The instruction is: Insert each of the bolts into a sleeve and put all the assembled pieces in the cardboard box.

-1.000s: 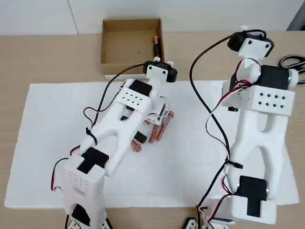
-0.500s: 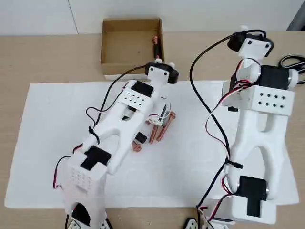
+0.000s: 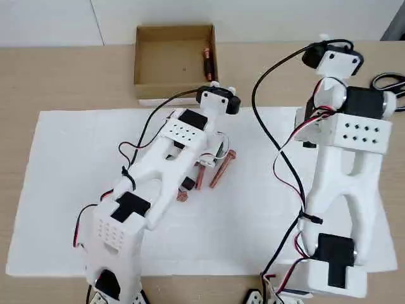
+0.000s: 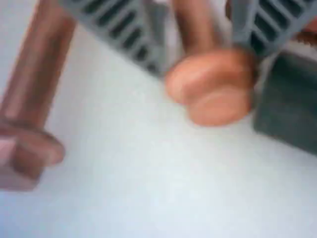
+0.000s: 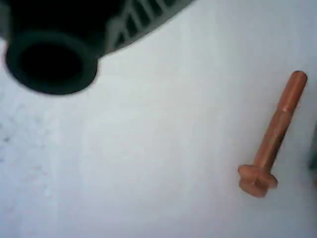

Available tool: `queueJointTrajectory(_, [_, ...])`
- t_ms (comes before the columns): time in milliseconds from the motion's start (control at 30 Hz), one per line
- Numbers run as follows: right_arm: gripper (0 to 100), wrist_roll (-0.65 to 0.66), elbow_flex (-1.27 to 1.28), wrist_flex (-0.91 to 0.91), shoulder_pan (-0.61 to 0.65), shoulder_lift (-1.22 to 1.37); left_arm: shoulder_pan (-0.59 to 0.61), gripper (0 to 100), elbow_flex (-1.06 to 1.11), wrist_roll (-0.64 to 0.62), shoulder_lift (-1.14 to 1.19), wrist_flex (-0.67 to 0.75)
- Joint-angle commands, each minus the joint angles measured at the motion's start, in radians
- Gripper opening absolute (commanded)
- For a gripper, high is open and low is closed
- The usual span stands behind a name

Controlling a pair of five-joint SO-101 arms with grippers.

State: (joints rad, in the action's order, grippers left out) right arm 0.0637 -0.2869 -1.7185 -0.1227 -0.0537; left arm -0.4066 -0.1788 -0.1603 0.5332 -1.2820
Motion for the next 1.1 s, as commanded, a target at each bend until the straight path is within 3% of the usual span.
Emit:
queueJointTrajectory(0, [0.3, 0.008, -0.005, 0.004, -0.007, -0.05, 0.005, 1, -0.038, 0.0, -0.006, 0.002])
queueJointTrajectory(200, [0.3, 0.008, -0.005, 0.004, -0.005, -0.05, -0.038, 1, -0.056, 0.0, -0.011, -0.011])
queueJointTrajectory(600, [0.3, 0.005, -0.005, 0.004, -0.002, -0.05, -0.078, 1, -0.467, 0.006, -0.074, -0.313])
queueJointTrajectory(833, [1.0, -0.041, -0.005, 0.061, 0.031, -0.059, 0.057, 1, -0.909, 0.011, -0.074, -0.473])
queueJointTrajectory(1067, [1.0, -0.135, 0.058, 0.179, 0.064, -0.143, 0.149, 1, -0.914, 0.017, -0.083, -0.473])
